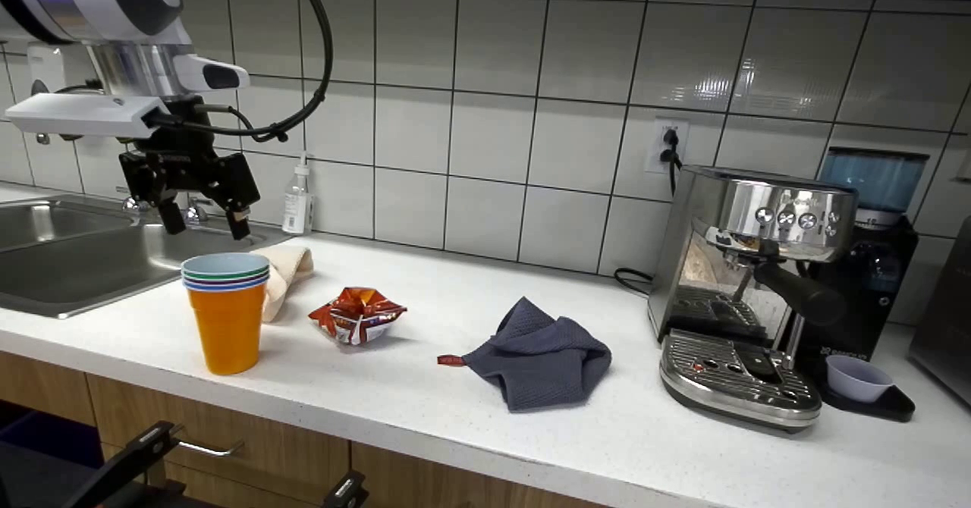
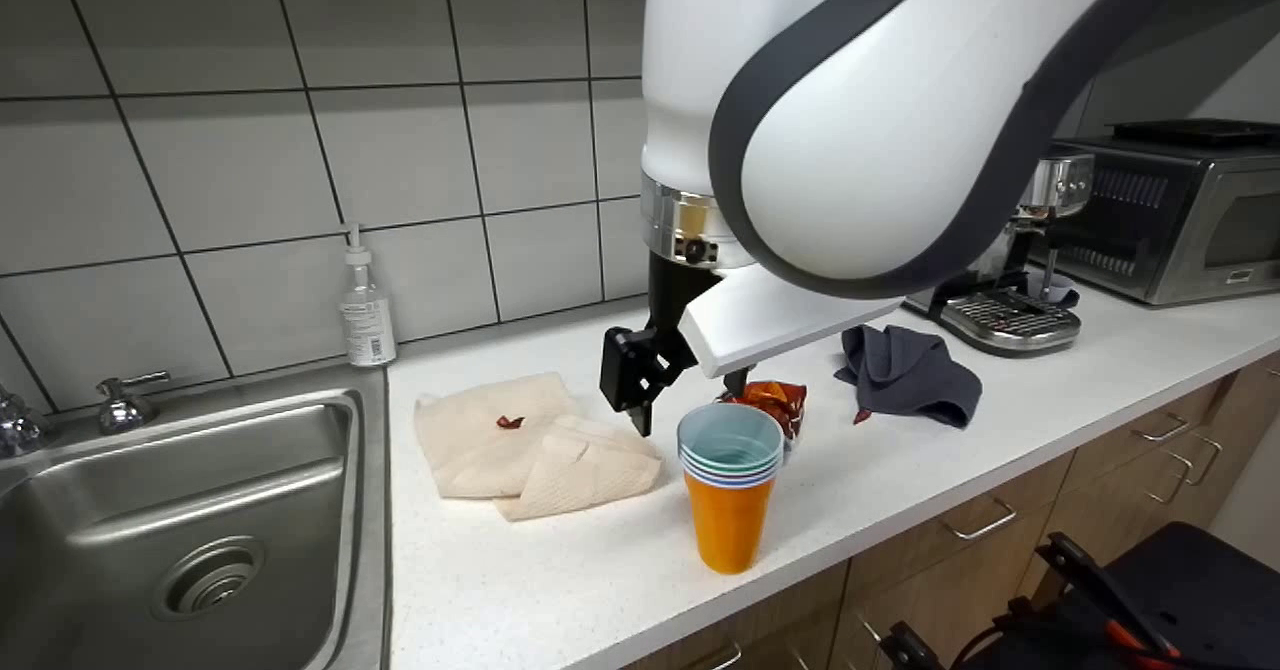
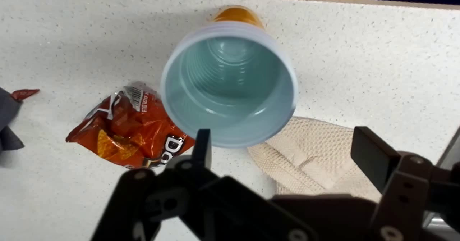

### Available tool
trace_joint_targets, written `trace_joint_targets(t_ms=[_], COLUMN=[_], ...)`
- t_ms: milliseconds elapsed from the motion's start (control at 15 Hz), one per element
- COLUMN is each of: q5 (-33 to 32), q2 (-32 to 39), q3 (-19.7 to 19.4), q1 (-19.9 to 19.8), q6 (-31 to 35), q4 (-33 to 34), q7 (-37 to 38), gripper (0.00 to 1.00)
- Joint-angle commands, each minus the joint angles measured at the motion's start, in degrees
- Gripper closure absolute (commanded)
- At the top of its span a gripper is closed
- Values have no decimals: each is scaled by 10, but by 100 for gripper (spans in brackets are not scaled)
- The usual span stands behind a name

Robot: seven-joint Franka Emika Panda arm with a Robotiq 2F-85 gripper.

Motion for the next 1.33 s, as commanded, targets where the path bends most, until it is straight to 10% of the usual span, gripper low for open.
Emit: trace_joint_targets(t_ms=[0, 1267], q5=[30, 47], q2=[-22, -102], q3=[-16, -44], q1=[1, -19], q6=[-7, -20], q4=[-3, -3], q7=[-9, -14], gripper=[0, 0])
